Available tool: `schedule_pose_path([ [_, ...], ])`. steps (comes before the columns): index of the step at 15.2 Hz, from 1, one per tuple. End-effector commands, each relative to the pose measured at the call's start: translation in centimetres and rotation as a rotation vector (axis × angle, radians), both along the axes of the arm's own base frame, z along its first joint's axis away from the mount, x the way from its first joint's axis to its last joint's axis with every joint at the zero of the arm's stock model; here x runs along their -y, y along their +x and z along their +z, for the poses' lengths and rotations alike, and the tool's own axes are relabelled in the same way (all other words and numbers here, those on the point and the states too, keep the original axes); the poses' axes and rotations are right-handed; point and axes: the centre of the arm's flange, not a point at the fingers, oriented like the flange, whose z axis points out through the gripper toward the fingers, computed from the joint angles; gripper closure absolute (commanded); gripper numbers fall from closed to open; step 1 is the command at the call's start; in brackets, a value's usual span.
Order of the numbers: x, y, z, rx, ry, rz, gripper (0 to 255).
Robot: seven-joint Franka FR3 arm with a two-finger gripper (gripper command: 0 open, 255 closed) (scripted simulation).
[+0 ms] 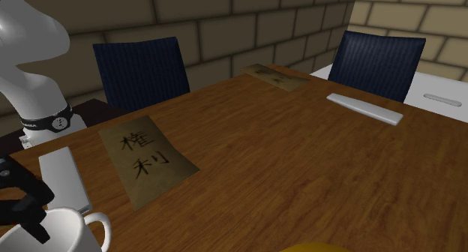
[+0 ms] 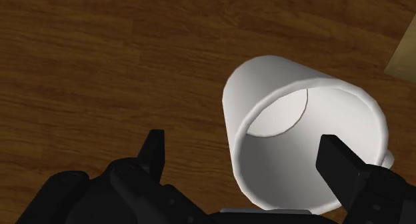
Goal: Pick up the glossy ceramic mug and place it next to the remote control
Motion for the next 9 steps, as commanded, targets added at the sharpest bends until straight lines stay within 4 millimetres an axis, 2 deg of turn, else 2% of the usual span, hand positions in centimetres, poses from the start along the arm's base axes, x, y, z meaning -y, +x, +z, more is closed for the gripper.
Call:
schedule_pose_path([
  [1,0.2,-0.1,2.2,-0.001,0.001,0.0,0],
  [2,0.2,-0.1,3.2,-0.001,0.001,0.0,0],
  [9,0.2,-0.1,3.2,-0.001,0.001,0.0,0],
])
